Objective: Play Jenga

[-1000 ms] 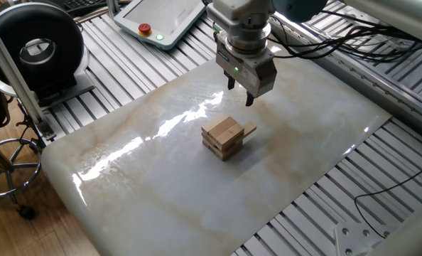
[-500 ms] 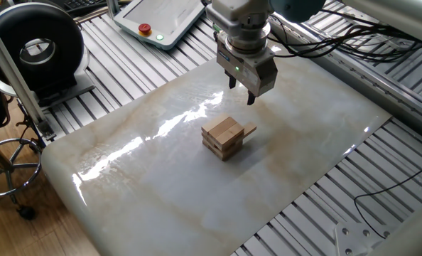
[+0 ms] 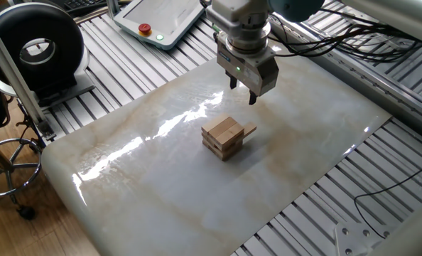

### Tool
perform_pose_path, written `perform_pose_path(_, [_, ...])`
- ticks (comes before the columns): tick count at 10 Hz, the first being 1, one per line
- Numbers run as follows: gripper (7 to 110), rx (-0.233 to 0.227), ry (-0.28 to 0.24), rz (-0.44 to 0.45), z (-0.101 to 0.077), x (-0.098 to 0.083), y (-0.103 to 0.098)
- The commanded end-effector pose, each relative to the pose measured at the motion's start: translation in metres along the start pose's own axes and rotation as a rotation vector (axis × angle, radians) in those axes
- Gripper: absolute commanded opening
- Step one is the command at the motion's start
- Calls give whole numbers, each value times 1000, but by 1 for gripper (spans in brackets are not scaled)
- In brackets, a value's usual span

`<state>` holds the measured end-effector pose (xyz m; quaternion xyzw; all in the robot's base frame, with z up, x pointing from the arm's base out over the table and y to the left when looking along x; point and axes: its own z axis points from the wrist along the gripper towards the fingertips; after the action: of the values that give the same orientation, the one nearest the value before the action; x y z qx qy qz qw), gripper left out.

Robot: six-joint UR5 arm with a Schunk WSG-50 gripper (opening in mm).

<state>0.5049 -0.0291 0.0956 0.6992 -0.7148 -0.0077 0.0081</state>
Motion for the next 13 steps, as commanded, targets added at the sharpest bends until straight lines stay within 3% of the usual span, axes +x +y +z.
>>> perform_pose_path(1, [66, -6, -43, 16, -1, -10, 1])
perform_pose_path(7, [66, 1, -53, 19, -2, -12, -1])
perform_pose_path(11, [66, -14, -35, 27, 27, 0, 9])
perform_pose_path(13, [66, 5, -21, 47, 22, 6, 16])
